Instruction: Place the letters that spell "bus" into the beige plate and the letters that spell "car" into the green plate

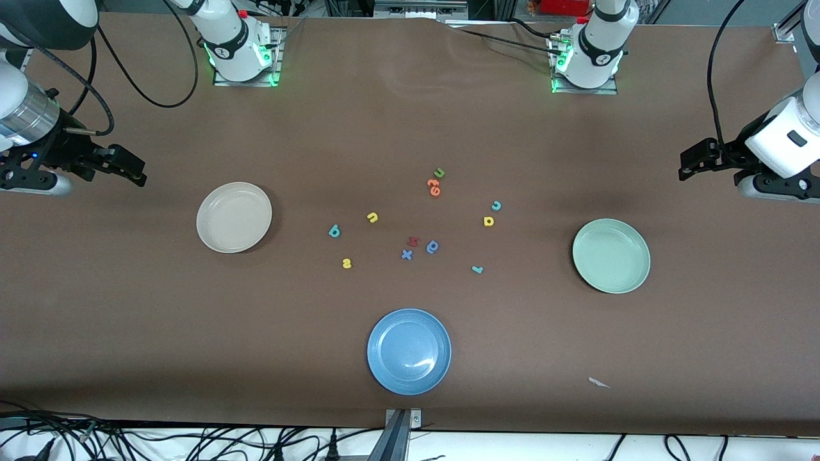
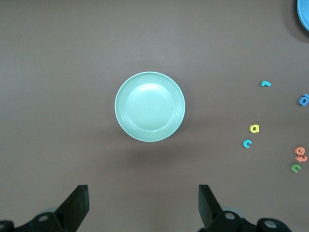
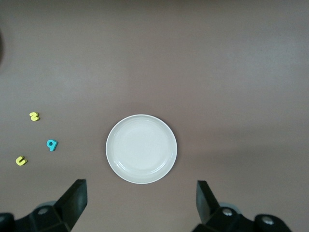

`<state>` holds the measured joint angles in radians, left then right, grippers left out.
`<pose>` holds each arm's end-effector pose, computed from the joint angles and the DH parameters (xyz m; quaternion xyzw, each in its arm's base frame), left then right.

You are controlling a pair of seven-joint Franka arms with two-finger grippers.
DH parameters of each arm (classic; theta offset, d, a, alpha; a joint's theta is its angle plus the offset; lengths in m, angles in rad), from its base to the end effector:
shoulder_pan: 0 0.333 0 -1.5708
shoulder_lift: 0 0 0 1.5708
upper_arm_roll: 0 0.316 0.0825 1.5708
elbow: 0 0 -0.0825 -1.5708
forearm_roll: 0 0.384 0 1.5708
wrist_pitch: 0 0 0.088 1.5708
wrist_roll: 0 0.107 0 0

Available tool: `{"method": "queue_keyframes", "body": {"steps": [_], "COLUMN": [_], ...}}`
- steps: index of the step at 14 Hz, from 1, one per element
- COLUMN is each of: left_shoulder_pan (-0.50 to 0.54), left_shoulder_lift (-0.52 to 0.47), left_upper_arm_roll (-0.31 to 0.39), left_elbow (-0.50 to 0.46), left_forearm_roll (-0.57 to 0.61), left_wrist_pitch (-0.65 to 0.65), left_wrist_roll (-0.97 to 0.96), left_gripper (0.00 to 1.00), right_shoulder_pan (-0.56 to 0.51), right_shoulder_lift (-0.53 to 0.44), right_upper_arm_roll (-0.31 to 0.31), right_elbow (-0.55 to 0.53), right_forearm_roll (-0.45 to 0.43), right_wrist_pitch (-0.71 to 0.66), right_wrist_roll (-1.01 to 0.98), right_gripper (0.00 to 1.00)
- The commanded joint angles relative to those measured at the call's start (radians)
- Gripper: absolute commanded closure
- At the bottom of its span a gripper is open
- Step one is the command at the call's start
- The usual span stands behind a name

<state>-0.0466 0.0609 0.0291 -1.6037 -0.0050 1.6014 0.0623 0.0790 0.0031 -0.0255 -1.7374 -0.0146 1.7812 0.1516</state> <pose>0.5726 -0.0110 0.5772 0.9987 -0.0397 -0.0315 0.0023 0.5674 0.0291 0.5619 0.9986 -0.0476 0.0210 0.0051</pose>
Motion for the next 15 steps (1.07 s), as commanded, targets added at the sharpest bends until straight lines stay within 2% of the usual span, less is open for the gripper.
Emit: {"method": "queue_keyframes", "body": {"steps": [1, 15], "left_shoulder_pan": [0.007, 0.007], "left_shoulder_lift": [-0.015, -0.015], "left_upper_arm_roll": [-0.001, -0.003], "left_elbow": [0.001, 0.001], "left_forearm_roll": [0.025, 0.025], "left_wrist_pitch": [-0.015, -0.015], "left_wrist_roll": [0.024, 0.022], "left_gripper": [0.00, 0.00], "right_shoulder_pan": [0.001, 0.001], "right_shoulder_lift": [0.009, 0.005], "right_upper_arm_roll": [-0.001, -0.002], "right_elbow": [0.024, 0.024], "right_forearm_roll": [0.002, 0.002], "right_wrist_pitch": [-0.009, -0.032], "right_wrist_roll": [-0.010, -0.010], "right_gripper": [0.00, 0.00]}}
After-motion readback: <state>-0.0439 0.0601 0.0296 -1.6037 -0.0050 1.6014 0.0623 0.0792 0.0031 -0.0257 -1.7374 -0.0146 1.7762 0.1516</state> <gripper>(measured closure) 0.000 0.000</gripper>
